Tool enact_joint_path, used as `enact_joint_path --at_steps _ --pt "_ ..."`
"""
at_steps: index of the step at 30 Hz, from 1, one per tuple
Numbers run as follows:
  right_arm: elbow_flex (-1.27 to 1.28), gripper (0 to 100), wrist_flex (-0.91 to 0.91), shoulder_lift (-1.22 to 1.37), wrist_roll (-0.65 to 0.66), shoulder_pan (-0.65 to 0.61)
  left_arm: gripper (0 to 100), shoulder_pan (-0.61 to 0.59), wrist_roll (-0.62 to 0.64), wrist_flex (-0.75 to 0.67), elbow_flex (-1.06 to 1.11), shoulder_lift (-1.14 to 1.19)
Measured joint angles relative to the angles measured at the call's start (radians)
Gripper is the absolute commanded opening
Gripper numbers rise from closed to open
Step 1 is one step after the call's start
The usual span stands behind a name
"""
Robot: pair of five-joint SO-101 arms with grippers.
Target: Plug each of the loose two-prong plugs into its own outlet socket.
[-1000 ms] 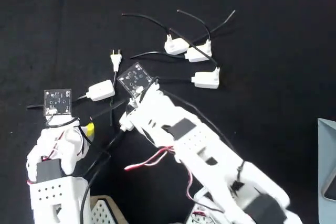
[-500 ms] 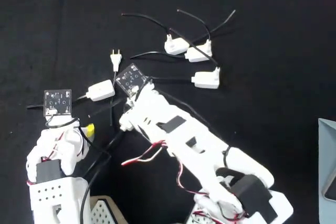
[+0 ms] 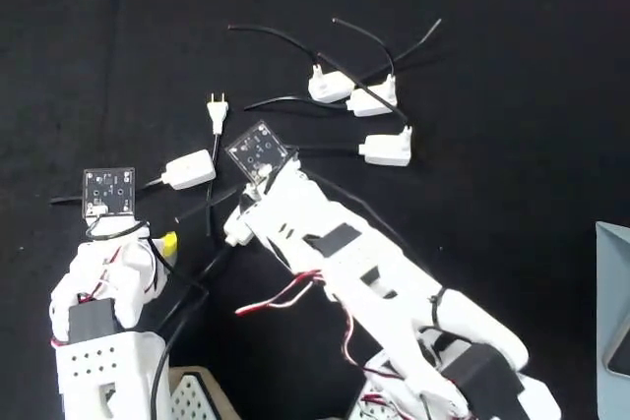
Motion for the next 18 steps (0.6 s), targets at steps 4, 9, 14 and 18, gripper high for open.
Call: enact_joint_path --at_steps 4,9,14,18 --pt "0.002 1.1 0.005 -0.003 0.002 -0.012 26 0.000 0.000 0.000 0.000 0.000" --pt "0.002 1.1 -0.017 0.043 -0.002 -0.011 26 0.000 0.000 0.000 0.000 0.000" --pt "-0.002 1.1 -0.052 0.075 -0.002 -0.009 26 0.000 0.000 0.000 0.000 0.000" --pt "-0.002 1.1 -0.052 0.075 -0.002 -0.009 26 0.000 0.000 0.000 0.000 0.000"
